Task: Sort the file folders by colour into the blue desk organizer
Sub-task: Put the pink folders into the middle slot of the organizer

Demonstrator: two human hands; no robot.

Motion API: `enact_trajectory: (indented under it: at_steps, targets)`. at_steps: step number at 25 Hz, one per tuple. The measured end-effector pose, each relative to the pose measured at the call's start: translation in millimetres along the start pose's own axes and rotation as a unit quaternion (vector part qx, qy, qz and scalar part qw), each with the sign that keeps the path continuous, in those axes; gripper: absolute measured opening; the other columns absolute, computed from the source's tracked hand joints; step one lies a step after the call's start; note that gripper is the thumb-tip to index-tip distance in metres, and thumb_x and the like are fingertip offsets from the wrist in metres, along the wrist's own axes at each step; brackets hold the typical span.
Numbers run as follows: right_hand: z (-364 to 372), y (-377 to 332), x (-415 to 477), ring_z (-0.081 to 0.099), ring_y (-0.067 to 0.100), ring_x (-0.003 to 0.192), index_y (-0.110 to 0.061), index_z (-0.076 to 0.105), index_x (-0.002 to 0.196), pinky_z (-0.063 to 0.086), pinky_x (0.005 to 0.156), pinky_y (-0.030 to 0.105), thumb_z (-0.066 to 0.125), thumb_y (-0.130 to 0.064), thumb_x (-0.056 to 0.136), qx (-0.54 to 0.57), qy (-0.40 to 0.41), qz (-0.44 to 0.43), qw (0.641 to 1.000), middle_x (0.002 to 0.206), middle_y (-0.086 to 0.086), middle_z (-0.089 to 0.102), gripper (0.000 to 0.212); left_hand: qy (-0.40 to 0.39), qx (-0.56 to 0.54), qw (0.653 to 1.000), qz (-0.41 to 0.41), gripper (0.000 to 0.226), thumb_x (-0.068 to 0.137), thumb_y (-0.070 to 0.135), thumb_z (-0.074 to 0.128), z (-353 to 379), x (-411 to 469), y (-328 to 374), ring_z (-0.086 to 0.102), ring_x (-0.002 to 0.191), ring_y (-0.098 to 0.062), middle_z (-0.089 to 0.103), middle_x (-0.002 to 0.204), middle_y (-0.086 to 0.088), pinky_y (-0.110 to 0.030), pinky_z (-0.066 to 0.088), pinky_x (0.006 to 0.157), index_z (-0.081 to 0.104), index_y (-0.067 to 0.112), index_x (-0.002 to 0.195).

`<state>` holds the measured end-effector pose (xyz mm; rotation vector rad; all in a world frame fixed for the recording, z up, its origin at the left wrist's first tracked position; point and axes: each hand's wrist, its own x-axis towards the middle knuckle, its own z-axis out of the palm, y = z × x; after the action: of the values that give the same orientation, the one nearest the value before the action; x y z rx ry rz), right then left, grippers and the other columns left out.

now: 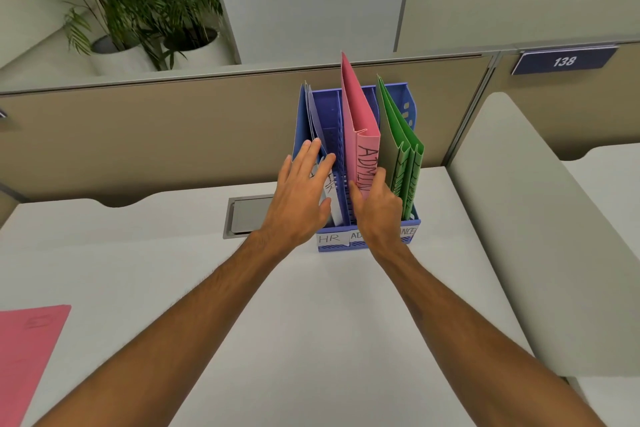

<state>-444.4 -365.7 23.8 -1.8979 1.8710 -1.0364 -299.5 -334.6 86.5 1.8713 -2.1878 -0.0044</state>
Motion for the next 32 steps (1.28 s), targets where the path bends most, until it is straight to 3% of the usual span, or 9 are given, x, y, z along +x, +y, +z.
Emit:
enact_trajectory:
  at_steps: [10,18,25,29,32]
  targets:
    - [23.3,16.1,-10.5,0.064,0.035,0.112,-0.010,0.035,0.139,0.057,0.087,0.047,0.060,-0.040,0.094,-0.009,-0.093,0.047,0.995,0.131,0.015,0.060,0.060,-0.014,0.016,1.000,0.006,0.082,0.091,0.035,0.062,2.4,1.3,0.5,-0.009,0.150,-0.023,-0.004,0.164,-0.005,-0.047,0.001,0.122,0.011,0.025,0.155]
    - [2.1,17.8,-15.7,0.059,0.034,0.118,-0.011,0.035,0.138,0.055,0.094,0.048,0.071,-0.038,0.087,-0.004,-0.136,0.074,0.988,0.133,0.015,0.057,0.067,-0.029,0.014,0.999,-0.005,0.084,0.092,0.039,0.060,-10.8,-2.9,7.2,-0.012,0.150,-0.024,-0.008,0.164,-0.006,-0.048,-0.003,0.121,0.007,0.025,0.155]
    - [-34.3,-5.7,-42.5,0.066,0.024,0.085,-0.015,0.054,0.107,0.057,0.069,0.036,0.052,-0.035,0.099,-0.047,-0.095,-0.048,0.993,0.102,0.006,0.071,0.022,0.012,-0.019,1.000,-0.019,0.085,0.089,0.039,0.063,-31.6,-44.4,10.5,-0.013,0.150,-0.023,-0.007,0.164,-0.005,-0.048,-0.005,0.120,0.010,0.026,0.156]
    - [-39.1,-37.2,-60.2,0.067,0.021,0.089,-0.017,0.057,0.103,0.057,0.070,0.035,0.056,-0.036,0.097,-0.020,-0.167,-0.124,0.978,0.103,0.004,0.071,0.019,0.054,-0.069,0.994,-0.067,0.084,0.087,0.035,0.067,-36.0,-94.5,-6.9,-0.004,0.151,-0.024,0.000,0.164,-0.005,-0.046,0.005,0.120,0.017,0.025,0.154]
    - [-30.4,-62.7,-78.6,0.063,0.022,0.099,-0.019,0.056,0.104,0.058,0.083,0.042,0.055,-0.038,0.097,-0.034,-0.220,-0.147,0.964,0.107,0.006,0.070,0.021,0.057,-0.098,0.982,-0.152,0.081,0.089,0.037,0.066,-34.5,-147.3,-33.8,0.007,0.150,-0.024,0.005,0.164,-0.004,-0.044,0.015,0.119,0.019,0.024,0.154]
